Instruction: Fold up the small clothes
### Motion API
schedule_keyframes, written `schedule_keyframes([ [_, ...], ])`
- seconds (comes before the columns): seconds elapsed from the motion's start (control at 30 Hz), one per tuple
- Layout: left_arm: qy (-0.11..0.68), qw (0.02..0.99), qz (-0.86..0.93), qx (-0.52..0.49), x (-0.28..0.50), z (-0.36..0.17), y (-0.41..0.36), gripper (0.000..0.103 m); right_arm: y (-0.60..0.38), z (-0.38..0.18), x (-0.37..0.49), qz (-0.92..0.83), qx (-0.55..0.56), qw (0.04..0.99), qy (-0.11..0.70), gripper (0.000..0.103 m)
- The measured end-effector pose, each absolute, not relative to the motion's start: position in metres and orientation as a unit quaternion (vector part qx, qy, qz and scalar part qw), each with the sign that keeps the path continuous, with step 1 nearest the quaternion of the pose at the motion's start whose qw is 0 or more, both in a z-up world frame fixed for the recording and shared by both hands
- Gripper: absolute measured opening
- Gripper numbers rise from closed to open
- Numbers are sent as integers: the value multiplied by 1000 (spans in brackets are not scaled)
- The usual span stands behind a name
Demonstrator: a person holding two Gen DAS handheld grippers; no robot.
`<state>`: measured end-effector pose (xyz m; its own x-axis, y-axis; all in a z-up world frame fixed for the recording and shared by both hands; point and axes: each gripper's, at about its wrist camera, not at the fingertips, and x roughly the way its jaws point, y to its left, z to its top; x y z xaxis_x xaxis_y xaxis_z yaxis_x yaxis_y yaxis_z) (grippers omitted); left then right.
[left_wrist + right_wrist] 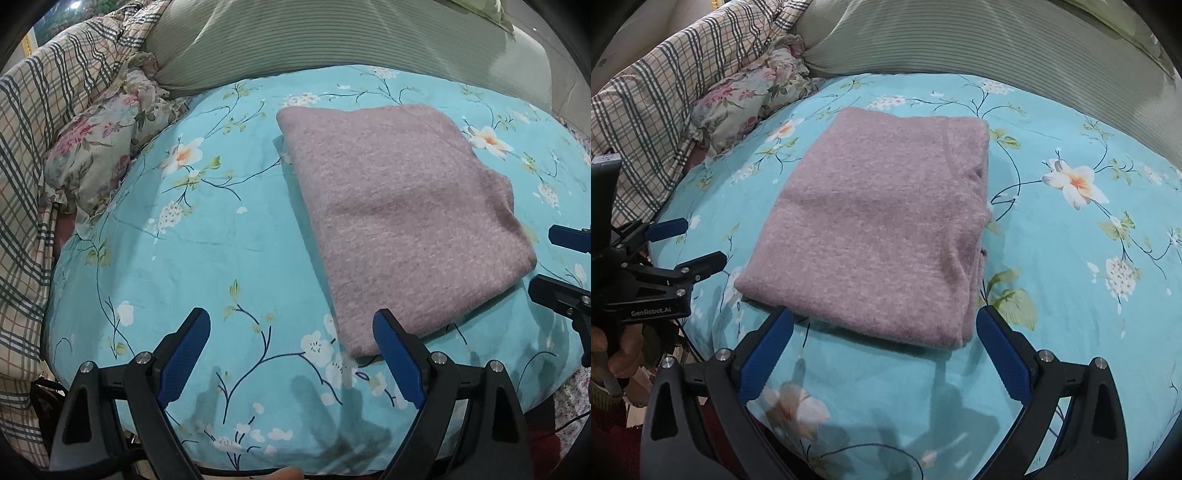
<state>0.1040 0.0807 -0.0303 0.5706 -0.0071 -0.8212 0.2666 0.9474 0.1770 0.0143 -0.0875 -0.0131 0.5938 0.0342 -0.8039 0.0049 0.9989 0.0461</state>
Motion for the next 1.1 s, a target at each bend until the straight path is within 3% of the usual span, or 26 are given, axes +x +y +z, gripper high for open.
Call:
schedule_keyframes([
  [1.1,443,885,-82,122,103,-16,75,90,-94,-11,36,14,25,890,456,99],
])
